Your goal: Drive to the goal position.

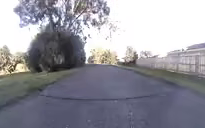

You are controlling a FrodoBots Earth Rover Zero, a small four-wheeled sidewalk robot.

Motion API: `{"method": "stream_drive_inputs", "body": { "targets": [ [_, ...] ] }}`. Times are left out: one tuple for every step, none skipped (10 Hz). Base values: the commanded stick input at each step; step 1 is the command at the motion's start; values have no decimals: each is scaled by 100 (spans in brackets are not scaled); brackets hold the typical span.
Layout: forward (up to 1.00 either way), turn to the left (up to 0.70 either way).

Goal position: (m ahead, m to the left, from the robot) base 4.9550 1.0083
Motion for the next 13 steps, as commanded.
{"method": "stream_drive_inputs", "body": {
  "targets": [
    [100, 0],
    [100, 0],
    [100, 0],
    [100, 0],
    [100, 0],
    [100, 0],
    [100, 0],
    [100, 0],
    [100, 0],
    [100, 0],
    [100, 0],
    [100, 0],
    [100, 0]
  ]
}}
